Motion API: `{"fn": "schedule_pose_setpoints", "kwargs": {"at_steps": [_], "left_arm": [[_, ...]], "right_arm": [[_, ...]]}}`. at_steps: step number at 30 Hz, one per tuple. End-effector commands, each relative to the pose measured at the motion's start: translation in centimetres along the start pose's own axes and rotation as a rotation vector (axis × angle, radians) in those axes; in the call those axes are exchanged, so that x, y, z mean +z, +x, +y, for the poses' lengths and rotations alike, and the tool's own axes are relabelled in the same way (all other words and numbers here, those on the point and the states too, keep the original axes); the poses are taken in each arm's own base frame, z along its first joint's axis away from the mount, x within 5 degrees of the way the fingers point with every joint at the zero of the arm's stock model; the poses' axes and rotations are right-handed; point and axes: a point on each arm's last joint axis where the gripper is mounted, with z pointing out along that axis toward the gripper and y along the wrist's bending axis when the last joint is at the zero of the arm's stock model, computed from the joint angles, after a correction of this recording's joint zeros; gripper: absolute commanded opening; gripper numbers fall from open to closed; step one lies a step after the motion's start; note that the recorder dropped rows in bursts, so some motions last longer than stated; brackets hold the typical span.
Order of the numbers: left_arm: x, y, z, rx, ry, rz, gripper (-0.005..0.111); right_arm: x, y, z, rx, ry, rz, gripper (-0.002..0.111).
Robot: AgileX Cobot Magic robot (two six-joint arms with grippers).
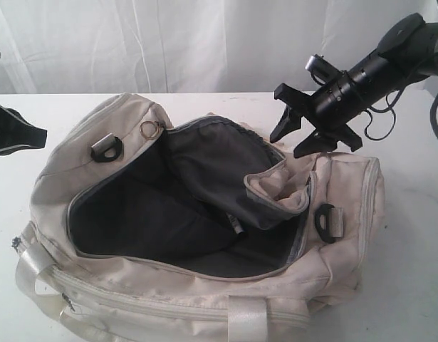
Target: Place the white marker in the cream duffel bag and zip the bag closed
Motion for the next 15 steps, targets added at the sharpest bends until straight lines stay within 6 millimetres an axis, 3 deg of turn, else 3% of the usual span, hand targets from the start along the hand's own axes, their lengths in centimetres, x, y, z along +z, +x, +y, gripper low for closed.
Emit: {"fn": "schedule_pose_setpoints", "kwargs": {"at_steps": [1,5,12,15], "left_arm": [[-0.1,-0.1,-0.3,0.0,0.018,0.003,0.0],[-0.1,-0.1,-0.3,0.0,0.018,0.003,0.0],[-0.1,-0.1,-0.3,0.0,0.018,0.003,0.0],[-0.1,-0.1,-0.3,0.0,0.018,0.003,0.0]], "right_arm": [[1.0,0.2,-1.0,0.034,0.003,0.059,0.052],[1.6,0.3,-0.5,-0.022,-0.028,0.07,0.046],[1.6,0.7,-0.1,-0.086,-0.049,0.096,0.007],[1.3,0.8,0.2,-0.091,-0.054,0.101,0.0]]}}
